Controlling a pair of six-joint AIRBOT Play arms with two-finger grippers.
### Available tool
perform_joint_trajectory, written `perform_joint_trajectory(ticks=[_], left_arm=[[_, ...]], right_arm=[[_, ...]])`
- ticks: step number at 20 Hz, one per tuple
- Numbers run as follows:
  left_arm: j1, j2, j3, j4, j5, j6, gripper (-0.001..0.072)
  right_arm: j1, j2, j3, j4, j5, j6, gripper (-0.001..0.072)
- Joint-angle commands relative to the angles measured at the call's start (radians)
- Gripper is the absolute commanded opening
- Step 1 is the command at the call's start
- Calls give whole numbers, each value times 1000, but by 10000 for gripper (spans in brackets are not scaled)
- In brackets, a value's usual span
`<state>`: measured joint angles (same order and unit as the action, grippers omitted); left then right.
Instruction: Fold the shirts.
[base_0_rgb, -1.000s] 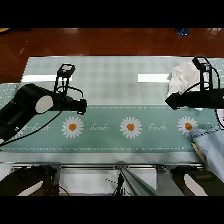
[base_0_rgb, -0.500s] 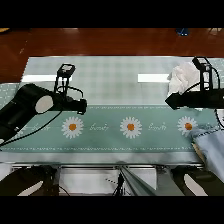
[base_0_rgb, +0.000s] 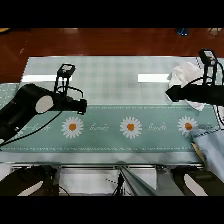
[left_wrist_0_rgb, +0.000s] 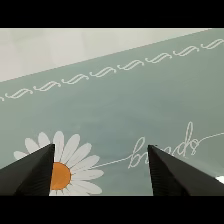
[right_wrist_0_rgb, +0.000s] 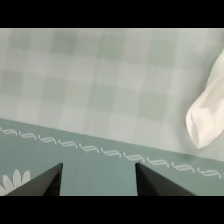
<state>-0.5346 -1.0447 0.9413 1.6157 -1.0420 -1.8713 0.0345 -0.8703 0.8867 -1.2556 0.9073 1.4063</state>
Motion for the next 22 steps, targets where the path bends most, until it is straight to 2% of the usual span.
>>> perform_joint_trajectory(ticks=[1,4,6,8,12,15,22], left_arm=[[0,-5,0,-3,57,0,712],[0,-5,0,6,115,1,712],[0,-5,0,39,150,4,712],[1,-5,1,70,190,4,712],[0,-4,1,70,200,3,713],[0,-4,1,68,200,3,712],[0,-4,1,68,200,3,712]], right_arm=[[0,1,0,56,-256,4,533],[-1,1,2,59,-503,3,533],[-14,-11,3,0,-692,4,529],[-84,-63,7,-11,-774,6,529],[-304,-258,88,-10,-628,63,529],[-406,-414,172,-11,-533,67,530],[-476,-631,211,-12,-516,50,544]])
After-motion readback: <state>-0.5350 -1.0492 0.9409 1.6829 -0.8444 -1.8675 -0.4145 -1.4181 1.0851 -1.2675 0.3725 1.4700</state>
